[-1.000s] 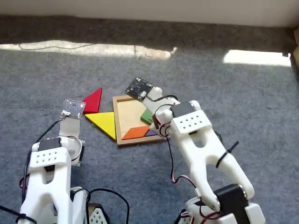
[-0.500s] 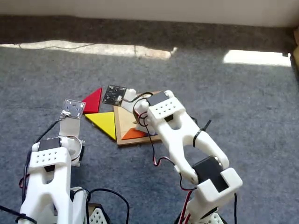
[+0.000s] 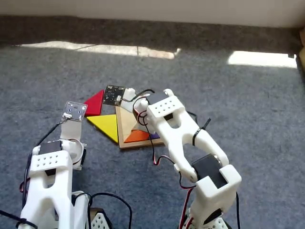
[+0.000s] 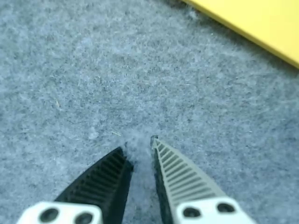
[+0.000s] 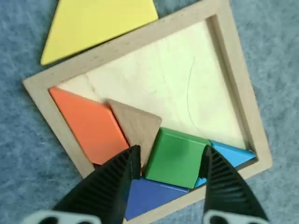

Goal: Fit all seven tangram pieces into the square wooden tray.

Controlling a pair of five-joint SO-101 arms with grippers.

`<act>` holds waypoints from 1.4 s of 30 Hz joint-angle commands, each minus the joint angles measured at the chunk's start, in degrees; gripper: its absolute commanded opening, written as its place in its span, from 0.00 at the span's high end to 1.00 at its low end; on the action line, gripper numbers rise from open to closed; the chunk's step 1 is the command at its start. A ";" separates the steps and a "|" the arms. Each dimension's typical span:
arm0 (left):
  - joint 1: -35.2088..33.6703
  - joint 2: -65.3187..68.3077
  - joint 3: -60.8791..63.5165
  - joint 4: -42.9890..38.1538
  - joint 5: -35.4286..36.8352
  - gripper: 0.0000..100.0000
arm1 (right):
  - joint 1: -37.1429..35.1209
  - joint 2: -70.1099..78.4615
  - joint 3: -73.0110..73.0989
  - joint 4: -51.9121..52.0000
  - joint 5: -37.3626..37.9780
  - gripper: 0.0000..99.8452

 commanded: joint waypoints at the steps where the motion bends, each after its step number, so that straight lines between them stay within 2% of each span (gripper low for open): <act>1: -0.57 -1.10 -0.40 -0.53 0.09 0.93 | -0.57 -1.10 -3.56 2.86 0.44 0.74; 5: -0.57 -1.10 -0.40 -0.53 0.09 0.93 | -0.57 -2.51 -7.16 6.46 -0.26 0.79; 10: -0.57 -1.10 -0.40 -0.53 0.09 0.93 | -1.71 -3.74 -8.84 6.20 -12.75 0.93; 15: -0.57 -1.10 -0.40 -0.53 0.09 0.93 | -5.23 -3.21 -6.99 -2.59 -23.65 0.96; 18: -0.57 -1.10 -0.40 -0.53 0.09 0.93 | -5.32 -0.92 -2.68 -8.84 -27.25 0.96; 25: -0.57 -1.01 -0.31 -0.53 0.09 0.93 | -4.09 3.30 -0.92 -11.65 -27.78 0.96; 31: -0.57 -1.01 -0.31 -0.53 0.09 0.93 | -1.19 3.21 -0.40 -3.56 -27.69 0.96; 36: -0.57 -1.01 -0.31 -0.53 0.09 0.93 | 1.63 3.21 -0.04 -3.03 -27.69 0.96; 42: -0.57 -1.10 -0.31 -0.53 0.09 0.93 | 1.27 0.13 -0.84 -1.01 -27.69 0.96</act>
